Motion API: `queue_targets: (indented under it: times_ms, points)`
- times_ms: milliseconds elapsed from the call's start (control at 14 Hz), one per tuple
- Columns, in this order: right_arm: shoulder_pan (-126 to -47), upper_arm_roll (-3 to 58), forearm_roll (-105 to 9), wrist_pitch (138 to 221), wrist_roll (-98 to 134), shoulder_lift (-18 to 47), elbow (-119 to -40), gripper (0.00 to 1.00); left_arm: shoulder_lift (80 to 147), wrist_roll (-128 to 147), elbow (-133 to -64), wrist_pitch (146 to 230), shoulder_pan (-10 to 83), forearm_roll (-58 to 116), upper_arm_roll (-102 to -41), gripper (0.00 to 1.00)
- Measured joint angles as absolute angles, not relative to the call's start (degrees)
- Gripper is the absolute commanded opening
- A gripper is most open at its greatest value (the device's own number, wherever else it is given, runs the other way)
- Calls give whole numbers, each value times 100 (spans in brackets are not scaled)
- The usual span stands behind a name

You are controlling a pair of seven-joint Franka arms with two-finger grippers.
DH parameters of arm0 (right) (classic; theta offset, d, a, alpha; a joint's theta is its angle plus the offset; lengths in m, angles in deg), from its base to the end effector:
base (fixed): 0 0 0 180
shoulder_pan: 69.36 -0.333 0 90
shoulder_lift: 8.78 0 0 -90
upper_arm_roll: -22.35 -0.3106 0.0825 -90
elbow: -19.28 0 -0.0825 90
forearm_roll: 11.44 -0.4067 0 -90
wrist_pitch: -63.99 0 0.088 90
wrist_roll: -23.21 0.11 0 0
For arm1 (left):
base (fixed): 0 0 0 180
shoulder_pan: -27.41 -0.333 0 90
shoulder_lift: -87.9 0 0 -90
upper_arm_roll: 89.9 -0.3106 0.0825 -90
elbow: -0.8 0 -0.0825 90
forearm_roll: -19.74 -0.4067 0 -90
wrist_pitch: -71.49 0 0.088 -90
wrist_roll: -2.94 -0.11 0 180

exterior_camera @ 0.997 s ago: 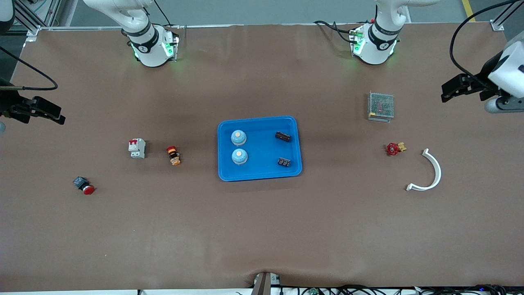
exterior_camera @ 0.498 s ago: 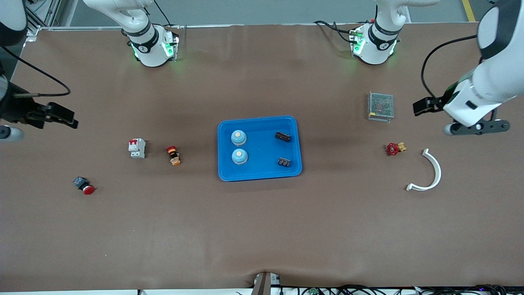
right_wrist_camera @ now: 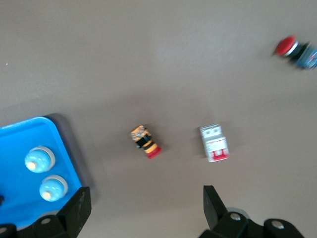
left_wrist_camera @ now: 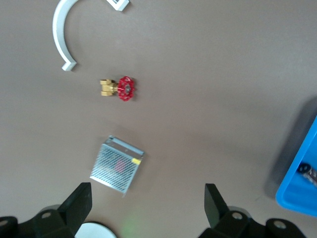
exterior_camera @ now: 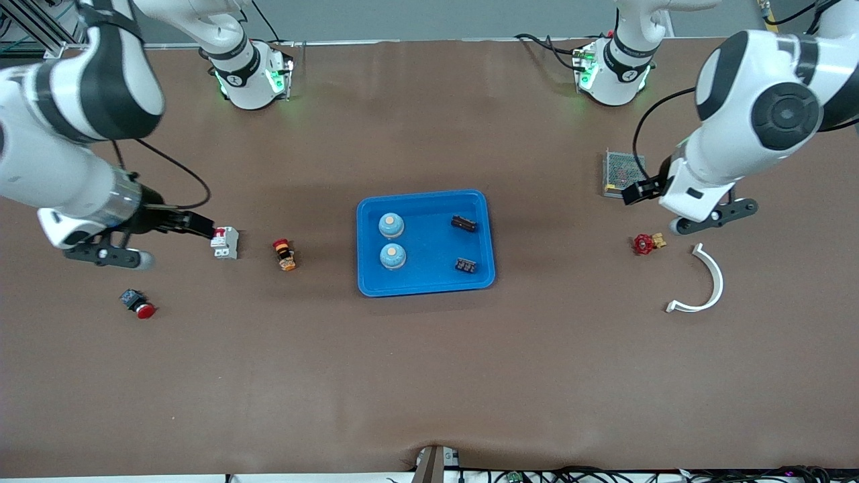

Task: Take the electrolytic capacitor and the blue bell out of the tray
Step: 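Move the right gripper toward the bells while the left gripper reaches the capacitors, then grasp a blue bell with the right gripper while the left gripper grasps a capacitor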

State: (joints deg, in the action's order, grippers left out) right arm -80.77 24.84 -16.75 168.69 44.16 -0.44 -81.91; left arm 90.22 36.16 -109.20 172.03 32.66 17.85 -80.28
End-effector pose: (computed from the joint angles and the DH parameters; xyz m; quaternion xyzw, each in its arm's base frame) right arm 0.6073 0.1042 0.4535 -0.9913 0.1181 0.0512 0.0289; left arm 0.5482 -0.1416 0.4366 -0.9827 -0.1537 0.0884 0.0531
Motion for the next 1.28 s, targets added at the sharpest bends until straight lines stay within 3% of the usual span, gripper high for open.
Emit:
queue_targets:
  times_ms: [356,783,1282]
  points:
    - [-9029,2467,-1673,17841,6676,170,-8710,100,9154,4721,-11506,18209,3273,2031,-7630,100]
    - [-9884,2464,-1671,19077,9660,1176,-8744,100,9900,7035,-11536,19493,3453,2074,-6797,100]
    - [-10323,2466,-1670,20067,11874,2278,-8469,100,10826,8893,-11457,20785,4149,1974,-6754,75]
